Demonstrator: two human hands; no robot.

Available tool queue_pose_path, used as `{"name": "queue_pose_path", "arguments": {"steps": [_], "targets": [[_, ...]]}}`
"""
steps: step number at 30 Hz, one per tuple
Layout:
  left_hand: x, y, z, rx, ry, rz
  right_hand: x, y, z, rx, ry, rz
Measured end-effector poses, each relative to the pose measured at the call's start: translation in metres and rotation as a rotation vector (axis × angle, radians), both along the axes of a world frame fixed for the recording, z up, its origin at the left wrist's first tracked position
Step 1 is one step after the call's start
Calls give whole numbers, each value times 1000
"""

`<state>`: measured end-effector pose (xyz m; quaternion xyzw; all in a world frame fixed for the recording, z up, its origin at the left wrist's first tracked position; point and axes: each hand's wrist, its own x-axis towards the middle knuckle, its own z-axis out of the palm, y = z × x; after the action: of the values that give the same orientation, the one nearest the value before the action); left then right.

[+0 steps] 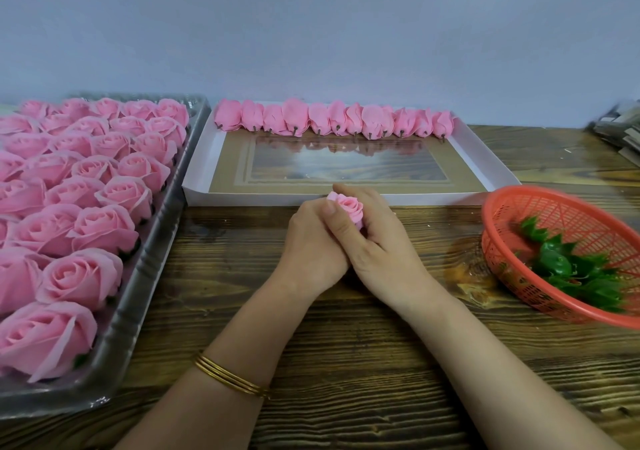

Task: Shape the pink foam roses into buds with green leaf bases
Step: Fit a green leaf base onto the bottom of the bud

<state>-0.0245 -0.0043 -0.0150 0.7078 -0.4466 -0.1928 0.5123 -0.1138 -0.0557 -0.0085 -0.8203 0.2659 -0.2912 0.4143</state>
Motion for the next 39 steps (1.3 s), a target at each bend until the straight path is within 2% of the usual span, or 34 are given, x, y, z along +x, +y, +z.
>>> {"name": "queue_pose_path", "arguments": {"steps": [6, 9, 11, 14, 17, 24, 39], "targets": [[2, 0, -1, -27, 16, -47, -3, 0, 1, 19, 70, 11], [1, -1, -1, -44, 51, -88, -6, -3, 3, 154, 60, 19], [1, 0, 0, -51, 117, -76, -9, -10, 5, 353, -53, 29], [0, -1, 1, -58, 184, -98, -15, -21, 14, 658, -333, 115], [-2, -1, 0, -30, 202, -175, -18, -23, 21, 760, -462, 172], [-4, 1, 0, 17, 261, -323, -19, -19, 25, 755, -437, 205], [-7, 3, 6, -26, 311, -311, -19, -13, 22, 721, -312, 289]]}}
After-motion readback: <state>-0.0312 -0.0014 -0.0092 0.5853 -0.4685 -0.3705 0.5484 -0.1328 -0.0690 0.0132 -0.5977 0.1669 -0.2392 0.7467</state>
